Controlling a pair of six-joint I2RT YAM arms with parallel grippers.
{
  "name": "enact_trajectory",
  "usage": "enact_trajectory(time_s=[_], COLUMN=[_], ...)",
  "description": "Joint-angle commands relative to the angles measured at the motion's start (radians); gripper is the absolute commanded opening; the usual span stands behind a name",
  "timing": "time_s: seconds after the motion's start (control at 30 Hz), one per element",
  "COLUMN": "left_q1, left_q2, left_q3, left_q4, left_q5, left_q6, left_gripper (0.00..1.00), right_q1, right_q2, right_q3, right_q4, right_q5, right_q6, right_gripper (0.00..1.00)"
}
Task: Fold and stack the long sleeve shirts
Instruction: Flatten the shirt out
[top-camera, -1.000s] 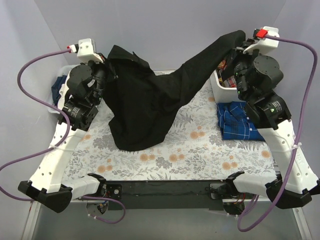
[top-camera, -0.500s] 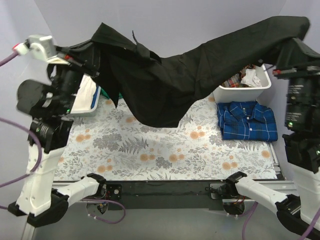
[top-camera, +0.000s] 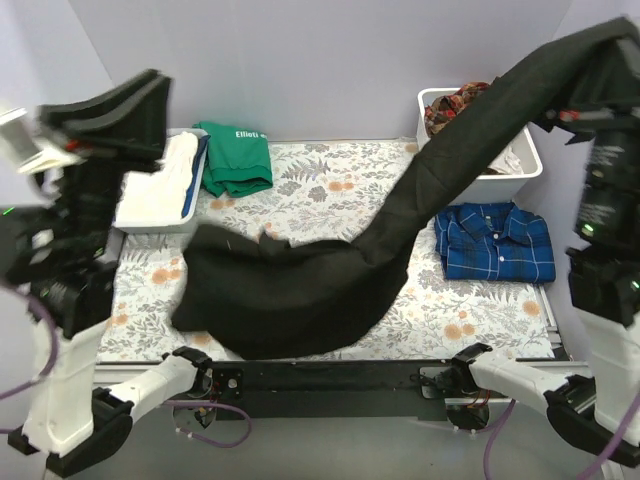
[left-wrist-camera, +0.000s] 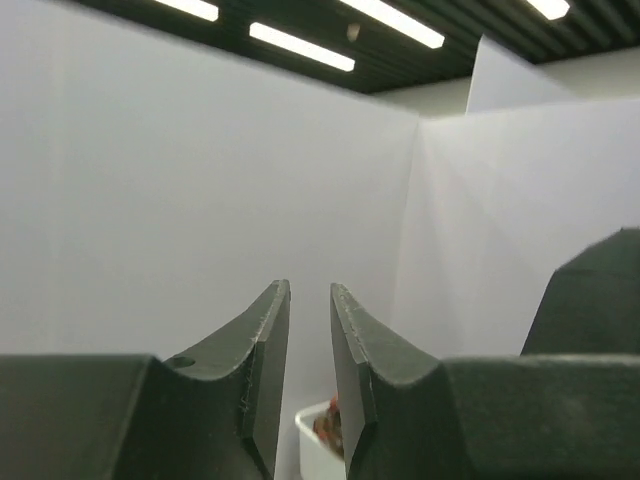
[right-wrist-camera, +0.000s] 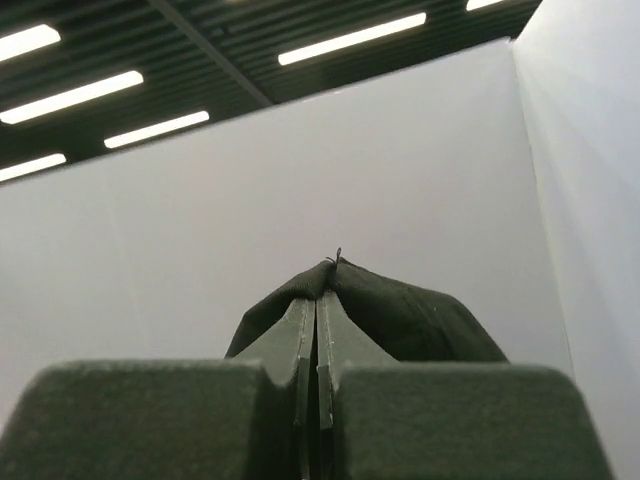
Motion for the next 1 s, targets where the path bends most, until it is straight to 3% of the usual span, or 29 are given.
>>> enact_trajectory(time_s=[0.0, 0.1, 0.2, 0.23, 0.27, 0.33, 0.43, 0.53, 0.57, 0.6, 0.77, 0.8, 0.9, 0.97], left_q1=[0.004, 0.004, 0.006, 0.006, 0.006, 0.006, 0.006, 0.006, 0.006, 0.006, 0.006, 0.006, 0.006, 0.006], left_q2=[0.156, 0.191, 0.226, 0.234, 0.237, 0.237, 0.242, 0.257, 0.260, 0.262, 0.282, 0.283, 0.268, 0.247], left_q3=[-0.162, -0.299, -0.406, -0.425, -0.454, -0.475, -0.498, -0.495, -0.492, -0.492, -0.475, -0.474, -0.523, -0.602], left_q4=[-0.100, -0.098, -0.103, -0.103, -0.105, -0.109, -0.135, -0.187, -0.203, -0.227, -0.375, -0.402, -0.466, -0.485], left_q5=[-0.037, -0.132, -0.239, -0.242, -0.220, -0.210, -0.186, -0.170, -0.160, -0.107, 0.130, 0.153, 0.263, 0.372], left_q6=[-0.024, -0.042, -0.055, -0.058, -0.055, -0.067, -0.058, -0.052, -0.052, -0.052, -0.049, -0.053, -0.081, -0.093], left_gripper=[0.22, 0.12, 0.10, 0.15, 0.29, 0.40, 0.51, 0.59, 0.63, 0.64, 0.74, 0.78, 0.79, 0.77], right_q1=[0.003, -0.004, -0.050, -0.065, -0.078, -0.090, -0.090, -0.084, -0.084, -0.084, -0.085, -0.085, -0.090, -0.090], right_q2=[0.182, 0.278, 0.396, 0.432, 0.472, 0.604, 0.791, 0.960, 0.986, 1.018, 1.000, 0.986, 0.928, 0.885], right_q3=[-0.011, -0.048, -0.077, -0.084, -0.087, -0.072, 0.009, 0.162, 0.188, 0.207, 0.192, 0.195, 0.155, 0.056], right_q4=[-0.084, -0.110, -0.123, -0.121, -0.121, -0.121, -0.126, -0.219, -0.227, -0.241, -0.314, -0.346, -0.443, -0.487], right_q5=[0.018, -0.063, -0.163, -0.257, -0.312, -0.440, -0.633, -0.714, -0.720, -0.722, -0.615, -0.570, -0.394, -0.357], right_q6=[-0.020, 0.025, 0.126, 0.152, 0.187, 0.246, 0.304, 0.329, 0.327, 0.324, 0.293, 0.289, 0.267, 0.250], right_gripper=[0.01, 0.01, 0.01, 0.01, 0.01, 0.01, 0.01, 0.02, 0.09, 0.42, 0.81, 0.86, 0.89, 0.90])
